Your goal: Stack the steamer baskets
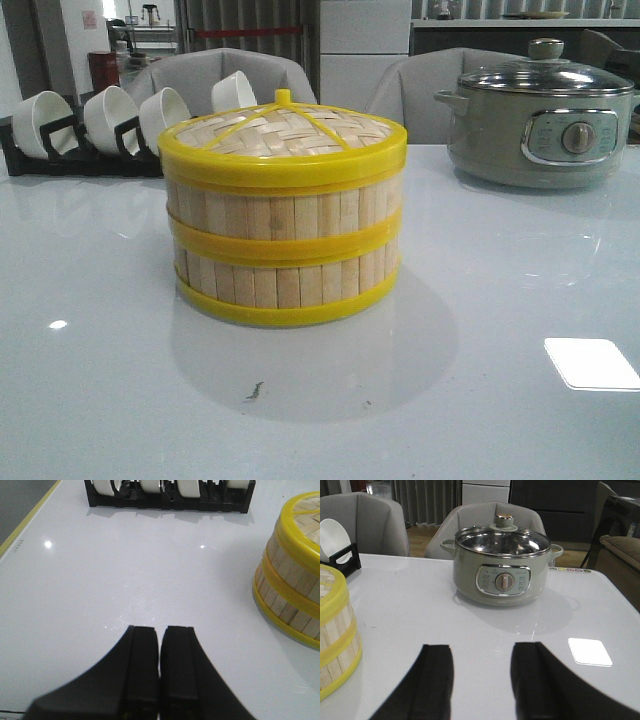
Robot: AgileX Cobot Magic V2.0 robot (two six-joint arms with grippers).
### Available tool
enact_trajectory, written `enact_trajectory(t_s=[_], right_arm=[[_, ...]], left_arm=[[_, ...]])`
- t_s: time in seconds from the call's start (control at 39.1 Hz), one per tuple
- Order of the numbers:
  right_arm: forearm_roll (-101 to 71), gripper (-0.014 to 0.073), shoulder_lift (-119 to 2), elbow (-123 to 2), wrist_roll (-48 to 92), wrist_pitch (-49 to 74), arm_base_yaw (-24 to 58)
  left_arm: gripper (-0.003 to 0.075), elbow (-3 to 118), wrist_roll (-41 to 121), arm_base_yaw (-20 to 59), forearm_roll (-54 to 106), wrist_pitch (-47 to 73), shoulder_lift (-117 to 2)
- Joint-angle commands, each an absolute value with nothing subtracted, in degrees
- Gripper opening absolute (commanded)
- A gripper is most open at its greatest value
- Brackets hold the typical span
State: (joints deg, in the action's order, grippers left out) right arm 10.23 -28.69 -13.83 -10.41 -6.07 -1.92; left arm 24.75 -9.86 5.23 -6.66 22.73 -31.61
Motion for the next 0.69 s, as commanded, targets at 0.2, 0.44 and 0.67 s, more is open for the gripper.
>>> enact_trajectory(t_s=[0.2, 0.44, 0.67], right_arm=[[10.94, 0.0067, -28.7, -15.51, -9.85, -9.71, -2.38], [10.94, 0.0067, -28.7, -15.51, -9.85, -8.95, -2.38], [10.94, 0.0067, -28.7, -15.51, -9.85, -8.95, -2.38]], left_arm=[[0.0091, 26.51, -10.36, 5.68, -6.49, 17.69, -31.79], [0.0091, 26.51, -10.36, 5.68, -6.49, 17.69, -31.79], [0.0091, 26.51, -10.36, 5.68, -6.49, 17.69, -31.79]])
